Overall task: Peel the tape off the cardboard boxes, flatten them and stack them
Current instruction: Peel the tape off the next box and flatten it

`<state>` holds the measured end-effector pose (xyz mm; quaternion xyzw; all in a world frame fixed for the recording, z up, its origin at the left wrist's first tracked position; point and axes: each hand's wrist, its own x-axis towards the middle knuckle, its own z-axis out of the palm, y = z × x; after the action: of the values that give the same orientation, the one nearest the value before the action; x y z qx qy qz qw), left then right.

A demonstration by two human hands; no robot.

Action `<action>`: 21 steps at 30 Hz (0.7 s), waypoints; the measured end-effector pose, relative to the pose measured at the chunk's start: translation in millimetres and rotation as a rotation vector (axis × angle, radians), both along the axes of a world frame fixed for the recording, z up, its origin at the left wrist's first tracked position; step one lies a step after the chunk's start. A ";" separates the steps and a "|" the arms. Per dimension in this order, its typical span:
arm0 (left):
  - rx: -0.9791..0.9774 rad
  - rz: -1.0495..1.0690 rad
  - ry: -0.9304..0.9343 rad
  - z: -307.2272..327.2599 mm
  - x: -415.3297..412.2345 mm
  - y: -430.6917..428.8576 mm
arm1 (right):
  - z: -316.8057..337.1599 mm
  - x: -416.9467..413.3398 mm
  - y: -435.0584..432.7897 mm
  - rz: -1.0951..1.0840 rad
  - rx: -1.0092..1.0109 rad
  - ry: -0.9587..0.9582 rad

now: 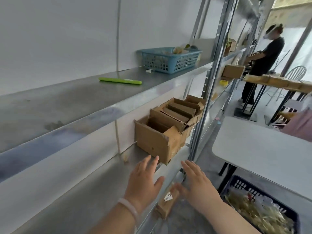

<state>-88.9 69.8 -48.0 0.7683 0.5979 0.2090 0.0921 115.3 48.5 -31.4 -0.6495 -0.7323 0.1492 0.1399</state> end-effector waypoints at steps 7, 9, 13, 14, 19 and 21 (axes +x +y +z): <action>-0.005 0.060 -0.086 22.5 32.8 88.3 | 3.1 17.1 90.7 -0.086 -0.098 0.068; -0.010 0.089 -0.112 22.9 40.2 98.2 | 0.5 19.3 105.6 -0.072 -0.148 0.089; -0.033 0.125 -0.112 18.1 49.8 114.9 | -1.6 28.1 142.2 -0.068 -0.243 0.166; -0.023 0.136 -0.120 17.6 51.6 117.6 | -3.1 31.6 151.7 -0.066 -0.261 0.196; 0.014 0.212 -0.208 13.3 65.5 117.7 | -15.2 51.5 187.5 -0.025 -0.355 0.421; 0.018 0.248 -0.265 9.0 69.9 117.4 | -19.7 55.7 194.4 0.008 -0.351 0.500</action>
<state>-19.0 187.2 -39.0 0.6554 0.6686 0.3236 0.1367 171.0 242.9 -51.0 -0.6040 -0.6408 0.4292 0.2008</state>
